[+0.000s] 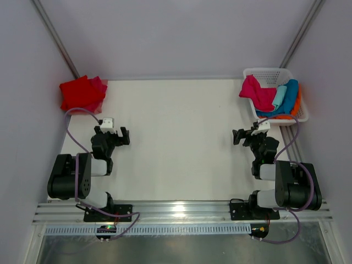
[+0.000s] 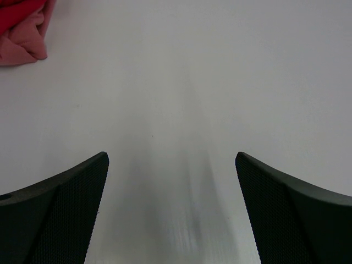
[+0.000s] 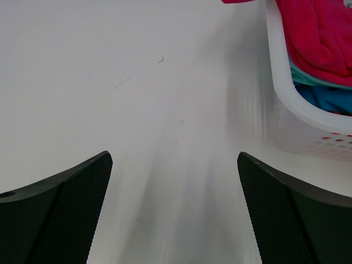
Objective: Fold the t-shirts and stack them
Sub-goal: Grab the tshirt from the pile
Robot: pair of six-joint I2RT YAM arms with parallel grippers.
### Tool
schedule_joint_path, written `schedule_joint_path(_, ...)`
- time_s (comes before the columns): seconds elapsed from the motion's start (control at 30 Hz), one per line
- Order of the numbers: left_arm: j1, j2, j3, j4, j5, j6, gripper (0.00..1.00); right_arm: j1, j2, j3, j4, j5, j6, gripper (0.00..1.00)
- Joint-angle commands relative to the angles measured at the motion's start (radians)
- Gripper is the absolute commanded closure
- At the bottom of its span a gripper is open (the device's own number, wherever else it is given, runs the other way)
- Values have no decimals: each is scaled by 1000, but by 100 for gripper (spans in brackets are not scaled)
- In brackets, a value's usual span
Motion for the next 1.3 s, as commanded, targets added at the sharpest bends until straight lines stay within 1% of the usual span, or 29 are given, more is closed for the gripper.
schedule_joint_path(0.0, 4, -14, 30, 27, -9, -6, 1, -4, -16, 11, 57, -27, -10, 1)
schedule_joint_path(0.4, 4, -14, 30, 27, -10, -4, 1, -3, -22, 20, 38, -19, -10, 1)
schedule_joint_path(1.03, 2, -14, 30, 27, -9, -4, 1, -3, -37, 0, 68, -7, -1, 1)
schedule_joint_path(1.07, 4, -14, 30, 27, -9, -4, 1, -4, -68, 6, 48, -5, 11, 1)
schedule_joint_path(1.1, 4, -14, 28, 27, -9, -6, 1, -9, -118, 91, -60, -25, 4, 1)
schedule_joint_path(1.13, 4, -14, 28, 25, -10, -6, 1, -11, -169, 165, -364, -16, -6, 1)
schedule_joint_path(1.17, 4, -14, 28, 27, -7, -6, 1, -9, -215, 223, -443, -24, -32, 1)
schedule_joint_path(1.2, 4, -15, 28, 27, -9, -4, 1, -9, -231, 276, -467, -27, -56, 1)
schedule_joint_path(1.27, 2, -14, 30, 25, -9, -6, 1, -9, -251, 308, -482, -65, -56, 1)
